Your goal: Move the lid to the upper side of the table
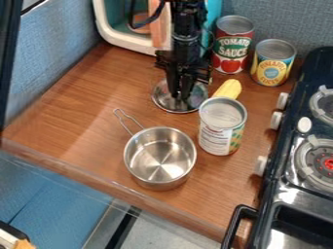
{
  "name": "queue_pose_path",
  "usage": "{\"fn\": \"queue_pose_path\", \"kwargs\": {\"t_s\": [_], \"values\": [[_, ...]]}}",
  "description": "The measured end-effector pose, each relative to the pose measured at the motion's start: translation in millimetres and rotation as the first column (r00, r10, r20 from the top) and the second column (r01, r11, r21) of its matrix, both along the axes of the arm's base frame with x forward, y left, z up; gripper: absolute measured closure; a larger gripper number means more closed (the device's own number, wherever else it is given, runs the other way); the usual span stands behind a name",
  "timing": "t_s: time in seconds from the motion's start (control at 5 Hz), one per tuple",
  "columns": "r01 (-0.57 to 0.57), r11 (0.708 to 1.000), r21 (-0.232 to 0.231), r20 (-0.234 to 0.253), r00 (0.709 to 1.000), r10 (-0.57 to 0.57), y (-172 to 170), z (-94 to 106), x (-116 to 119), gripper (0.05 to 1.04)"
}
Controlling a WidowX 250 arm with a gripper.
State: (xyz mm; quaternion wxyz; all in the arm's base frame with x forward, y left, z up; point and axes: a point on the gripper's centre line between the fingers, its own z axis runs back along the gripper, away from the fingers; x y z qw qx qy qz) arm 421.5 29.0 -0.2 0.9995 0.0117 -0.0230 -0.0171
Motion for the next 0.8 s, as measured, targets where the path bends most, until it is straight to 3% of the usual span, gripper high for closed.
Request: {"fn": "queue_pose_path", "kwargs": {"t_s": [0.2,0.4,0.6,0.8], "values": [[-0.002,1.000,-0.005,0.020,1.000,0.002,-1,-1.0,-3,0.732],[-0.027,1.000,0.009,0.019,0.999,0.027,1,5.8,-11,0.434],[-0.047,0.999,0.012,0.129,0.991,0.045,2,56.1,-15,0.154],[-0.044,0.999,-0.012,0.160,0.986,0.045,-3,81.7,-24,0.078]]}}
